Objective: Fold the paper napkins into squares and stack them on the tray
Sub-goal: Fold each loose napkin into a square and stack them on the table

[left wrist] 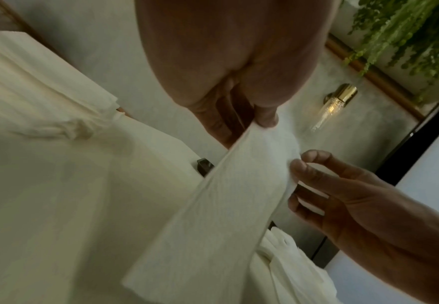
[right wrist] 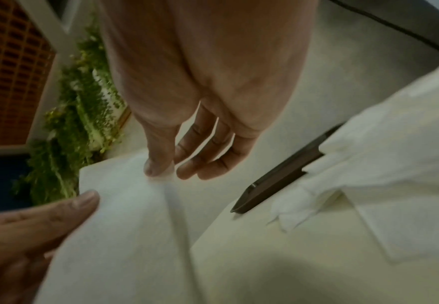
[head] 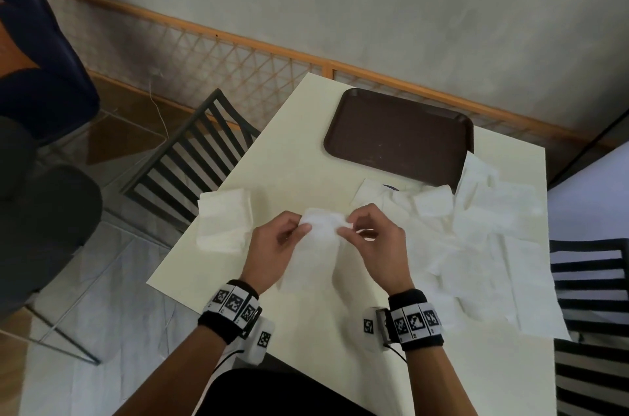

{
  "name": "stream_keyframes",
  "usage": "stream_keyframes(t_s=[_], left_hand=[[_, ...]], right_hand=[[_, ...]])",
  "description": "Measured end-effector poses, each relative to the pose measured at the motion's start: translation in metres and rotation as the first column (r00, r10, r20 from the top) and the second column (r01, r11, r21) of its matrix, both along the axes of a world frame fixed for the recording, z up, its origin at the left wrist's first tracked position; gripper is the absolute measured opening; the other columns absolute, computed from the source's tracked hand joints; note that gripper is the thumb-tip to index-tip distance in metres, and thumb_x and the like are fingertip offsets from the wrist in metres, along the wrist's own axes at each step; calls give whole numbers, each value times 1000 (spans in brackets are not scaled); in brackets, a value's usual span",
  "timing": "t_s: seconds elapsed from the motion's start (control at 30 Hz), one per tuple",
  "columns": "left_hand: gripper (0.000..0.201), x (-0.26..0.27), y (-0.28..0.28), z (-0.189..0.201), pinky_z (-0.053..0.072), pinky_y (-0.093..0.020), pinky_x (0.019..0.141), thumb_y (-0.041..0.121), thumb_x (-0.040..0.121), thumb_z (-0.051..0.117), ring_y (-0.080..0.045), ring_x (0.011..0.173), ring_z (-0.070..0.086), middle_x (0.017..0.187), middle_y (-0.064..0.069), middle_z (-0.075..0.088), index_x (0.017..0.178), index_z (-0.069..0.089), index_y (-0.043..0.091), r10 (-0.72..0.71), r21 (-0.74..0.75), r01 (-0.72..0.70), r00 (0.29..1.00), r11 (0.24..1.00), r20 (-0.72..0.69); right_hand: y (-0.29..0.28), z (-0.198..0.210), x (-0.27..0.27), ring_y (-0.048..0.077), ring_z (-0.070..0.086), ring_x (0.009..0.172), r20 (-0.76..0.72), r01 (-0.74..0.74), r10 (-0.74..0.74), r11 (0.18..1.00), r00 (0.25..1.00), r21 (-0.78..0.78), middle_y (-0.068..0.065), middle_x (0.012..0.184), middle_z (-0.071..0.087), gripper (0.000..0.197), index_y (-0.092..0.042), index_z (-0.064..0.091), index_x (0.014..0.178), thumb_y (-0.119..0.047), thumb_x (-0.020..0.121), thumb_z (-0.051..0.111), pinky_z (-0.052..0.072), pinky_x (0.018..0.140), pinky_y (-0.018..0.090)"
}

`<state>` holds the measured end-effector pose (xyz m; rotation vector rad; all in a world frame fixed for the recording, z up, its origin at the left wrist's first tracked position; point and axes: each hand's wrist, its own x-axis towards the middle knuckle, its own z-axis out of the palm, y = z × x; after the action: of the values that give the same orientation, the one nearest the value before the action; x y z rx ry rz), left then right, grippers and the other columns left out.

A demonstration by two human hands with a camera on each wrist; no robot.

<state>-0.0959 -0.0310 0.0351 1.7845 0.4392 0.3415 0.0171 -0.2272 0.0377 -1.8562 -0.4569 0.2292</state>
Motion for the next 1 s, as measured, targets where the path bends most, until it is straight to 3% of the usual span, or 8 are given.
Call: stream_keyframes(t_s=[0.13, 0.2, 0.3, 0.47, 0.53, 0.67, 0.83, 1.0], left_hand=[[20, 1, 3, 11, 64, -56, 82, 30, 109, 63, -38, 85, 69, 84, -11, 72, 96, 72, 17, 23, -10, -23, 999, 1000, 27], [22, 2, 3, 20, 64, -57, 83, 30, 111, 59, -37, 90, 71, 89, -10, 73, 100, 72, 15, 40, -19, -40, 998, 999, 51], [26, 4, 5, 37, 63, -58, 86, 38, 111, 56, -35, 95, 72, 96, -8, 75, 108, 72, 17, 58, -50, -55, 996, 997, 63], [10, 0, 9, 47, 63, -51, 91, 24, 102, 74, -19, 94, 80, 98, 2, 83, 110, 77, 19, -23, -31, 22, 1000, 999, -20], [7, -2, 11, 50, 63, -47, 88, 18, 103, 72, -21, 92, 80, 97, 0, 83, 107, 78, 20, 9, -56, -8, 1000, 998, 26], [28, -5, 15, 59, 57, -40, 84, -8, 106, 57, -27, 94, 75, 99, -5, 80, 102, 78, 11, -68, -71, 77, 990, 994, 120], [33, -4, 15, 69, 51, -28, 74, -9, 110, 45, -21, 78, 58, 86, -8, 65, 95, 70, 7, -53, -201, 80, 989, 976, 135], [31, -4, 14, 81, 46, -18, 68, -8, 110, 39, -12, 69, 49, 78, 2, 56, 92, 62, 3, -42, -277, 80, 989, 958, 141]], right_hand=[[10, 6, -6, 20, 68, 83, -174, 91, -52, 970, 983, 224, -2, 95, 72, 35, -20, 62, 110, -16, 91, 91, 58, 80, 29], [15, 6, -9, 19, 75, 97, -243, 9, 28, 989, 970, 151, -3, 110, 78, 34, -22, 67, 119, -29, 94, 89, 63, 87, 37], [21, 5, -10, 23, 78, 104, -208, -132, 145, 989, 967, 73, -3, 113, 82, 23, -22, 77, 119, -35, 100, 82, 63, 94, 56], [29, 21, -9, 27, 78, 110, -264, -28, 113, 952, 958, 306, 4, 118, 82, 21, -12, 77, 124, -14, 103, 78, 64, 95, 46], [26, 22, -7, 29, 78, 108, -256, -86, 185, 931, 949, 356, 9, 115, 82, 17, -10, 81, 116, -5, 99, 79, 63, 94, 47], [23, 21, -2, 28, 69, 97, -161, -130, 240, 855, 957, 503, 14, 107, 73, 35, -8, 86, 92, 21, 84, 68, 53, 81, 38], [25, 28, -1, 28, 64, 102, -232, -65, 220, 842, 947, 535, 9, 117, 70, 30, -15, 88, 80, 8, 81, 68, 48, 78, 36], [24, 36, 1, 32, 63, 105, -132, -165, 280, 820, 951, 548, 15, 117, 65, 16, -16, 89, 84, -6, 85, 76, 46, 84, 45]])
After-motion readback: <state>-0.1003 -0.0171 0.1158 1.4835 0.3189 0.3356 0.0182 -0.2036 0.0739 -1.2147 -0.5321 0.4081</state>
